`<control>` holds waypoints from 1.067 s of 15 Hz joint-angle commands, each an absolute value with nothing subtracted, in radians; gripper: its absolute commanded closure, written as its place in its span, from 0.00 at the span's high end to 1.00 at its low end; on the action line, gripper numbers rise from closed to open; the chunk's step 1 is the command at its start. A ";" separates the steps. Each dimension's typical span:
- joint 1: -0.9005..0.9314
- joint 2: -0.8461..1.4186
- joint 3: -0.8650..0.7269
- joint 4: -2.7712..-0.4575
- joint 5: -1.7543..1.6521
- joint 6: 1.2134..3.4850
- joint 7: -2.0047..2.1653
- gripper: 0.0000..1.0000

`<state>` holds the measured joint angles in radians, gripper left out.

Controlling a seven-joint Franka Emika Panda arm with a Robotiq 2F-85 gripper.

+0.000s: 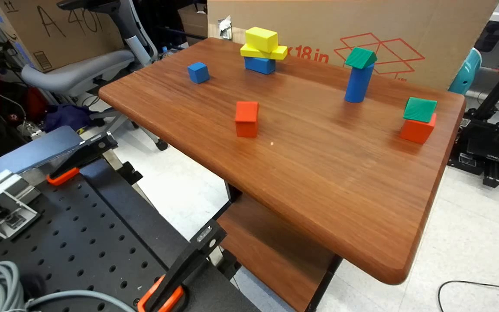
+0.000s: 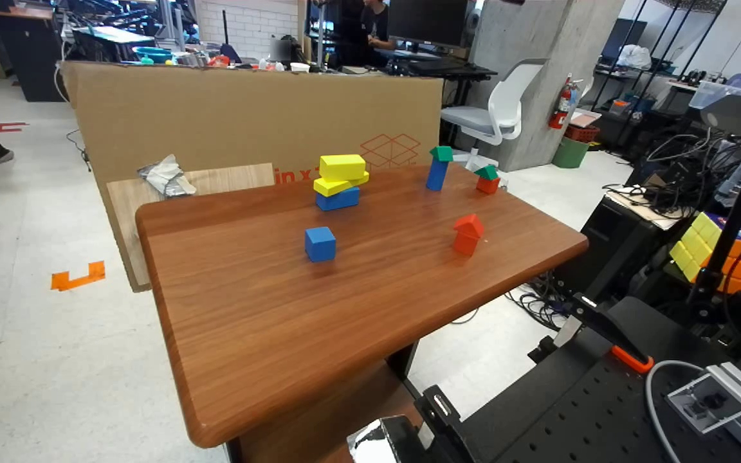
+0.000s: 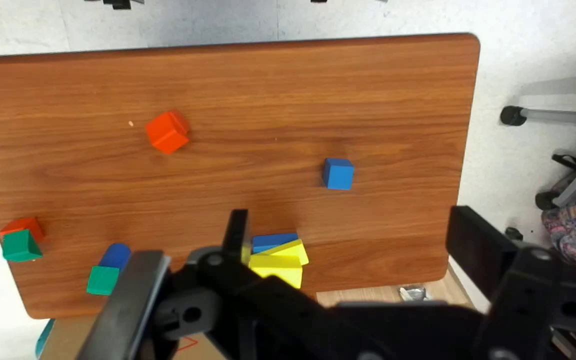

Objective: Remove the topmost yellow block from the stack on the left

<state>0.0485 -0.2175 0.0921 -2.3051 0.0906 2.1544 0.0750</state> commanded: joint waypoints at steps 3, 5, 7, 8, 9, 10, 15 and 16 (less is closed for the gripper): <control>0.042 -0.007 0.072 -2.148 0.059 2.244 0.097 1.00; 0.043 0.060 0.065 -2.100 0.056 2.287 0.102 1.00; 0.045 0.123 0.059 -2.054 0.058 2.320 0.102 1.00; 0.047 0.154 0.056 -2.032 0.057 2.337 0.103 1.00; 0.048 0.181 0.053 -2.014 0.057 2.351 0.104 1.00; 0.048 0.207 0.050 -1.996 0.056 2.362 0.102 1.00; 0.055 0.327 0.030 -1.923 0.019 2.425 0.117 1.00; 0.057 0.349 0.025 -1.907 0.012 2.424 0.122 1.00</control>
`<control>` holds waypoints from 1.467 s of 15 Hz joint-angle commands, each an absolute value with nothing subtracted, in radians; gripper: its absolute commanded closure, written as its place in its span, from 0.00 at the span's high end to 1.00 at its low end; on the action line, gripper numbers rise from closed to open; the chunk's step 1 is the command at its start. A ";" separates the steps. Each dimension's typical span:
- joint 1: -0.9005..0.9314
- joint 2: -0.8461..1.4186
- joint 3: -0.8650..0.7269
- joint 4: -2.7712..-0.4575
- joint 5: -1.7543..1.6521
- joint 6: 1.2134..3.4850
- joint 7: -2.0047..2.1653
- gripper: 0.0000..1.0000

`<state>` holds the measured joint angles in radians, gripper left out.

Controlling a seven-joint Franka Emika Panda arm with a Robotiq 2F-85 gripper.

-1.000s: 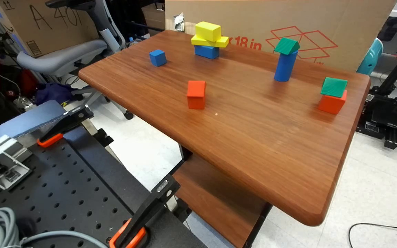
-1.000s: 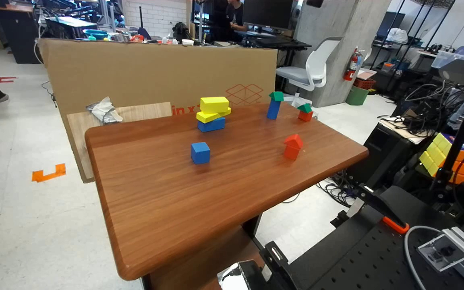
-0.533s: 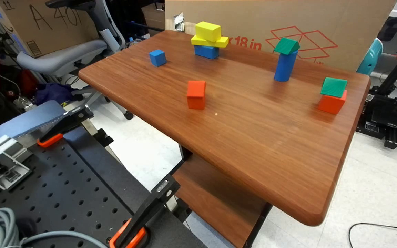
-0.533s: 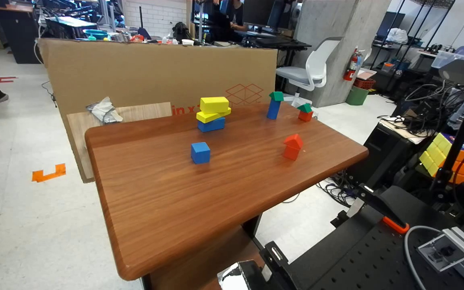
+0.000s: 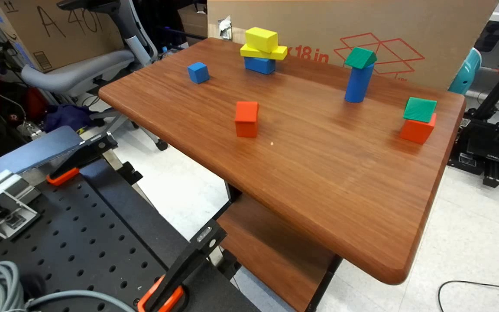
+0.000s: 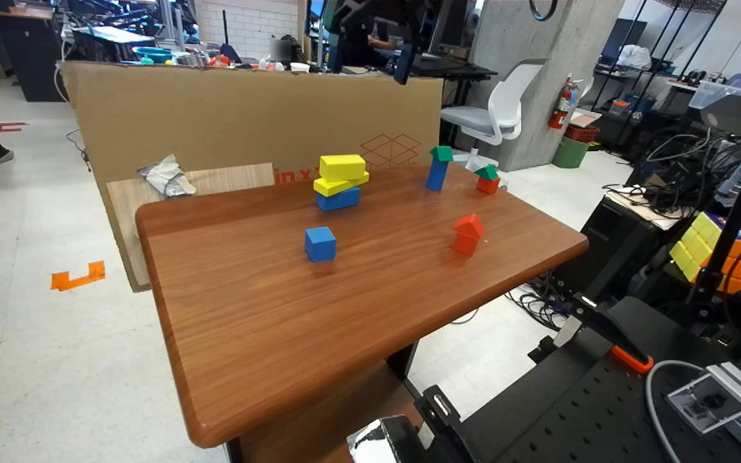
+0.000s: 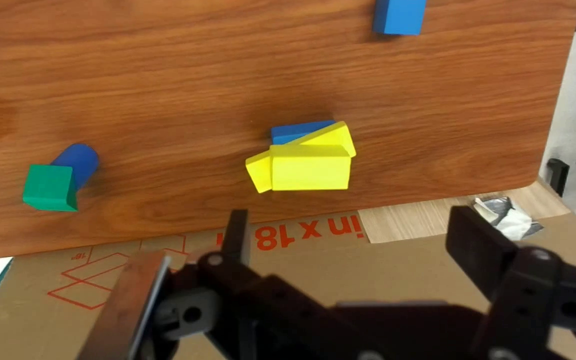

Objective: Remove the topmost yellow block from the stack on the left

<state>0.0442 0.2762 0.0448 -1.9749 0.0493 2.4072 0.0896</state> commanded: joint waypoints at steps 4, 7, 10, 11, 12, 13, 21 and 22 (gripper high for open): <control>0.064 0.422 0.010 -1.856 -0.006 2.416 0.148 1.00; 0.068 0.462 0.011 -1.827 0.003 2.402 0.152 1.00; 0.076 0.500 0.011 -1.796 0.007 2.385 0.164 1.00; 0.081 0.513 0.006 -1.785 0.002 2.381 0.175 1.00; 0.087 0.528 0.000 -1.772 -0.004 2.378 0.192 1.00; 0.091 0.541 -0.006 -1.762 -0.009 2.375 0.205 1.00; 0.123 0.617 -0.032 -1.700 -0.035 2.319 0.255 1.00; 0.126 0.623 -0.032 -1.696 -0.039 2.315 0.255 1.00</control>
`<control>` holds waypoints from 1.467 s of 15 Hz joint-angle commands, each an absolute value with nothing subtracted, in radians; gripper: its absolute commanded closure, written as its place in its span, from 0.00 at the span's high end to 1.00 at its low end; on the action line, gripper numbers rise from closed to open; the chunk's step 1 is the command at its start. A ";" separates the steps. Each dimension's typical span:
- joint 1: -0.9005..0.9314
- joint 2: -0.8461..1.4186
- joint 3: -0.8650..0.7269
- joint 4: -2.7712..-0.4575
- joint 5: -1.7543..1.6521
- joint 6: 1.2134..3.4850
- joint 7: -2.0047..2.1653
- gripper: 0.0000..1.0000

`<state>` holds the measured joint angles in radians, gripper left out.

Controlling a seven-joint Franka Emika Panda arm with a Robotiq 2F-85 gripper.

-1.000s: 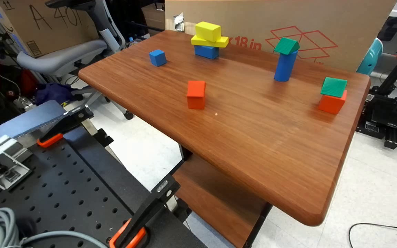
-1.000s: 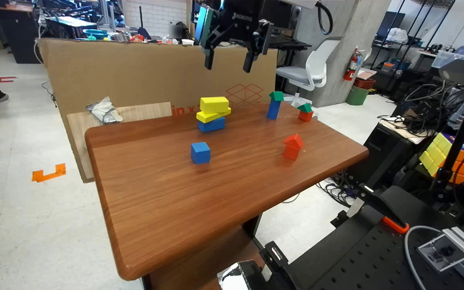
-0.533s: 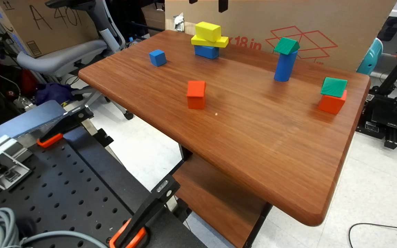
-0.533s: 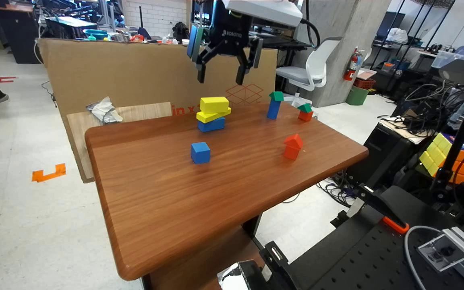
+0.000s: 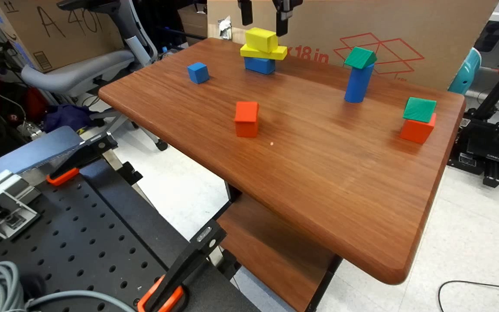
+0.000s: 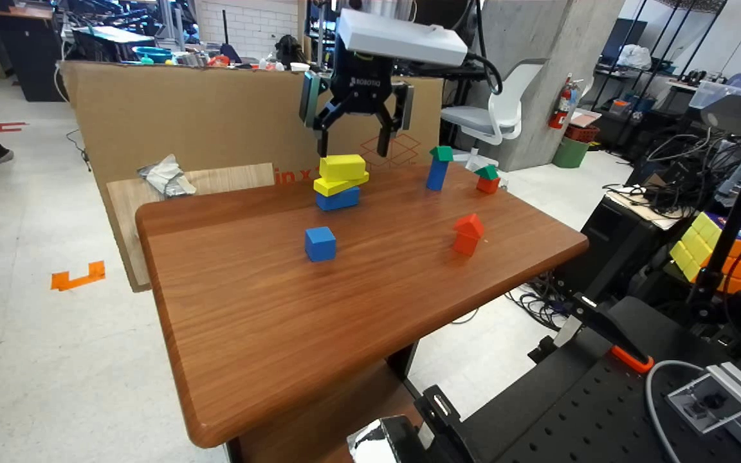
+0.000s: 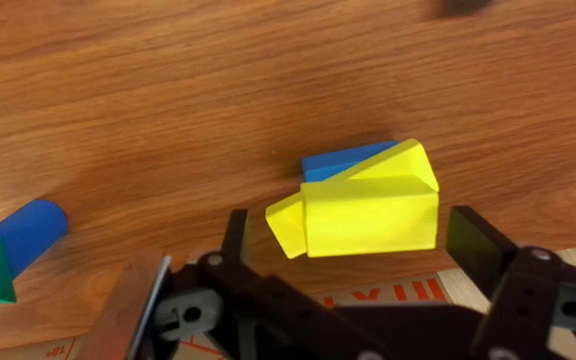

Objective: Remove the topmost yellow block from the stack on the left

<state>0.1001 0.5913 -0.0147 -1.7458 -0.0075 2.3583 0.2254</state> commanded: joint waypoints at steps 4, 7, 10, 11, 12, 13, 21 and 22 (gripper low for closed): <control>0.137 0.645 -0.037 -1.673 -0.048 2.292 0.263 1.00; 0.145 0.660 -0.044 -1.656 -0.056 2.290 0.270 0.73; 0.153 0.669 -0.052 -1.641 -0.074 2.286 0.278 0.53; 0.156 0.667 -0.054 -1.643 -0.083 2.287 0.280 0.45; 0.159 0.664 -0.055 -1.643 -0.092 2.285 0.280 0.42; 0.162 0.659 -0.055 -1.649 -0.099 2.285 0.279 0.42; 0.176 0.527 -0.023 -1.826 -0.116 2.320 0.227 0.42; 0.176 0.505 -0.022 -1.861 -0.121 2.339 0.220 0.42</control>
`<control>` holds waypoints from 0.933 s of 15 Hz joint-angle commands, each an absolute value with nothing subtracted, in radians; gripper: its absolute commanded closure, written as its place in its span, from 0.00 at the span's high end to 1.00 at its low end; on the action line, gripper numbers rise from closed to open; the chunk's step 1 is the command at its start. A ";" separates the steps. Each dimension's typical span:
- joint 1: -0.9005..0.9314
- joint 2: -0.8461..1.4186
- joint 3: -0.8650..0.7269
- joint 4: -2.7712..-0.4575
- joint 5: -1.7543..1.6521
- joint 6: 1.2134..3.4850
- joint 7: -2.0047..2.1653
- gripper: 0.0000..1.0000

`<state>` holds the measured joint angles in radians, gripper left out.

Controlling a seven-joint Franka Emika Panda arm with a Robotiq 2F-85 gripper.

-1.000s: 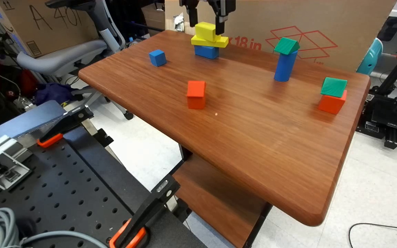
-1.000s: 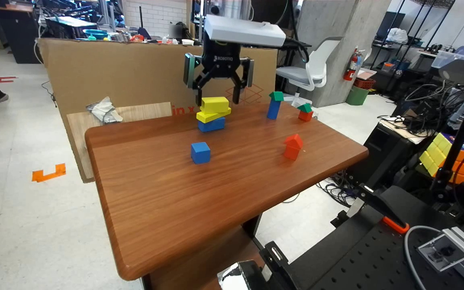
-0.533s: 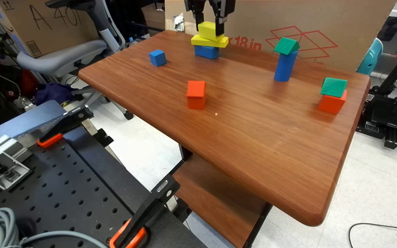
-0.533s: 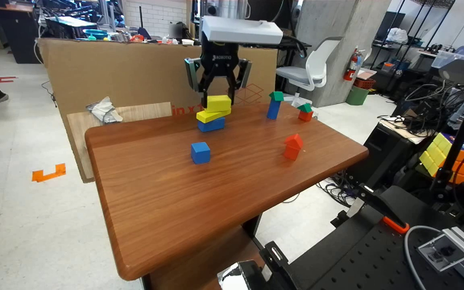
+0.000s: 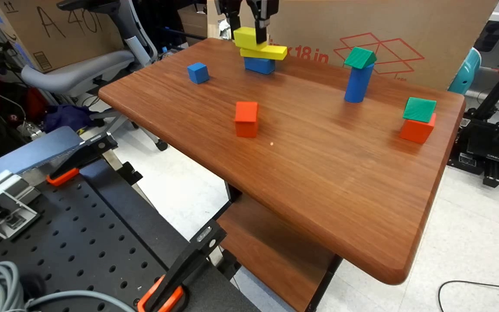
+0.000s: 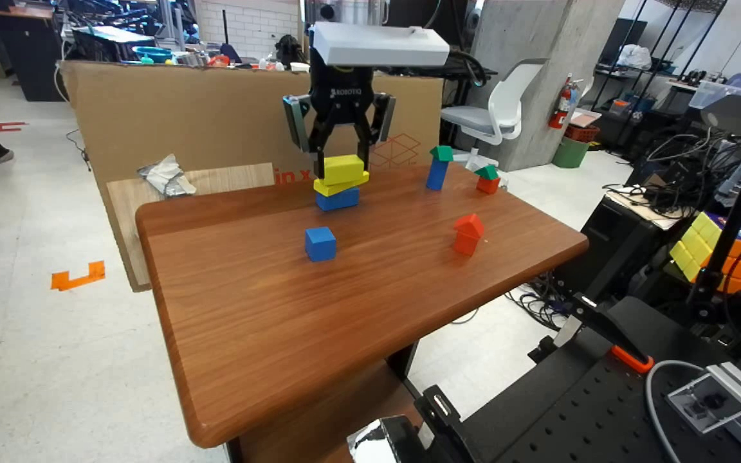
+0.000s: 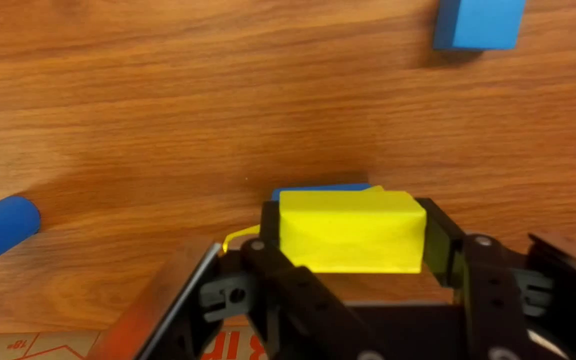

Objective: Remove the topmost yellow block from the stack on the left

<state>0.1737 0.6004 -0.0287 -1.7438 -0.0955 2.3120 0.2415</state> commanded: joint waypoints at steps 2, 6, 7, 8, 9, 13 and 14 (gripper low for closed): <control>0.172 0.467 -0.016 -1.916 -0.121 2.343 0.203 0.42; 0.159 0.399 -0.015 -2.028 -0.123 2.339 0.176 0.42; 0.156 0.388 -0.014 -2.050 -0.123 2.337 0.168 0.42; 0.153 0.386 -0.013 -2.061 -0.124 2.328 0.160 0.42; 0.150 0.386 -0.013 -2.073 -0.125 2.331 0.154 0.42; 0.144 0.387 -0.017 -2.113 -0.133 2.344 0.140 0.42; 0.144 0.393 -0.020 -2.117 -0.139 2.349 0.142 0.42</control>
<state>0.1586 0.4205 -0.0221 -2.0647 -0.0975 2.3182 0.1480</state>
